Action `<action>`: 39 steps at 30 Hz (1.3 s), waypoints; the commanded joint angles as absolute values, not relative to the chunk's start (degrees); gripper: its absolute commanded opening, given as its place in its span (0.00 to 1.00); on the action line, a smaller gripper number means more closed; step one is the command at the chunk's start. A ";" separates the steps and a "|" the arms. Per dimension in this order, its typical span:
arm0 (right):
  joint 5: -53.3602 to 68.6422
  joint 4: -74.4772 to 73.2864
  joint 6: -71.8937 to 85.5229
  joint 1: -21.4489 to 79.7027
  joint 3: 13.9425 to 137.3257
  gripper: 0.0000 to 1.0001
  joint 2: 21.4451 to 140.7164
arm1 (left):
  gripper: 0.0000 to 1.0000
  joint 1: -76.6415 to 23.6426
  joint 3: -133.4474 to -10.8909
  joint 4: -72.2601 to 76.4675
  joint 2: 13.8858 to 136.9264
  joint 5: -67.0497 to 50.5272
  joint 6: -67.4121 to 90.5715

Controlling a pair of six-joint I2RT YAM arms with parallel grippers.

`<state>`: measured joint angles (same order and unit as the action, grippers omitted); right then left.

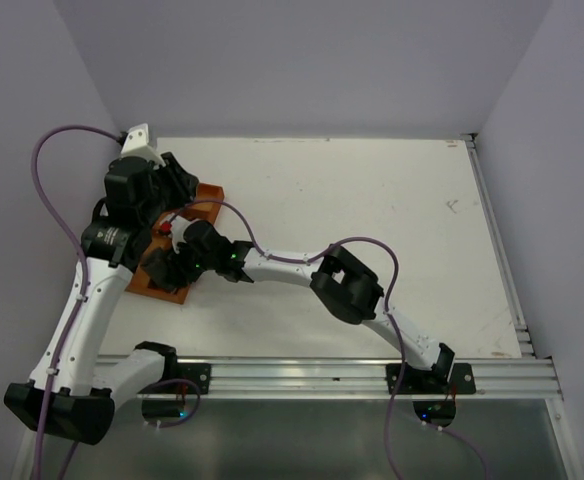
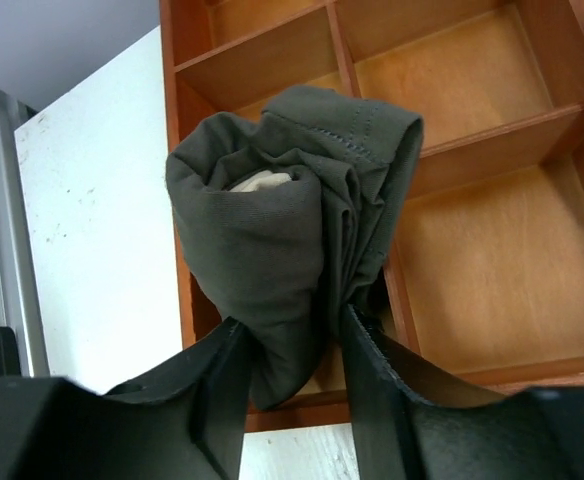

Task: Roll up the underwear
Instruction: Place the rolled underwear into the container

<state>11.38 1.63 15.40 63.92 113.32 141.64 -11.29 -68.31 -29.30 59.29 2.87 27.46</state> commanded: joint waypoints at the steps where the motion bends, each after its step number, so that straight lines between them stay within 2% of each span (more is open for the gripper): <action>1: 9.93 -3.34 13.27 62.49 111.45 0.45 140.98 | 0.41 -10.55 -69.52 -25.93 59.68 2.02 28.13; 6: 11.95 -2.29 14.23 61.88 110.92 0.45 139.48 | 0.42 -10.28 -69.61 -25.23 60.90 3.07 26.72; 7: 12.48 -2.11 14.50 61.79 110.83 0.43 139.40 | 0.42 -10.02 -69.61 -25.22 61.17 4.03 26.20; 11: 13.97 -0.35 18.09 60.38 109.34 0.21 139.39 | 0.39 -6.52 -68.56 -23.91 63.72 4.48 23.56; 14: 15.29 1.32 19.68 59.33 109.25 0.17 139.92 | 0.32 -1.25 -65.14 -20.76 64.07 2.30 25.92; 16: 15.99 1.32 20.21 58.89 109.42 0.16 140.10 | 0.29 2.09 -62.41 -19.60 64.25 1.93 26.80; 20: 18.27 0.18 20.39 58.62 110.48 0.17 140.62 | 0.29 5.09 -58.37 -21.18 66.53 2.81 24.97; 24: 20.04 -1.76 20.65 58.36 111.71 0.18 141.33 | 0.30 5.63 -54.59 -21.53 63.64 -3.32 18.91; 26: 20.39 -1.41 21.18 58.10 111.45 0.18 141.50 | 0.27 5.63 -51.61 -21.53 60.40 -4.74 15.65; 31: 23.64 -0.27 23.81 56.96 111.00 0.18 141.59 | 0.01 5.63 -44.31 -22.24 58.27 -5.97 13.89; 39: 25.75 -0.62 24.61 56.42 110.48 0.19 141.15 | 0.00 5.63 -38.23 -19.87 57.13 -7.99 17.31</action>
